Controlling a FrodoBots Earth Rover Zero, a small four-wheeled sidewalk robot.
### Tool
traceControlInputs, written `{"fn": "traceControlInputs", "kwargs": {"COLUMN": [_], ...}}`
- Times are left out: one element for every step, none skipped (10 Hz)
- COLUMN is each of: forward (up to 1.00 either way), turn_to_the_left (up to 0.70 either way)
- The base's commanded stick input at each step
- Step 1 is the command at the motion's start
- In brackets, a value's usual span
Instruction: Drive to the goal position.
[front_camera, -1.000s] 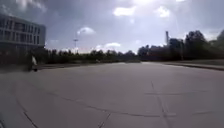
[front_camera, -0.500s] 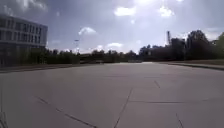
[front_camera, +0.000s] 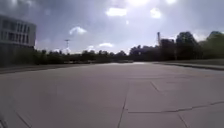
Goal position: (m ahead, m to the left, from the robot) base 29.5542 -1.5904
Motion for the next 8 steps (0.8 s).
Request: {"fn": "traceControlInputs", "kwargs": {"forward": [0.70, 0.70, 0.70, 0.70, 0.70, 0.70, 0.70, 0.70], "turn_to_the_left": [0.00, 0.00, 0.00, 0.00, 0.00, 0.00, 0.00, 0.00]}}
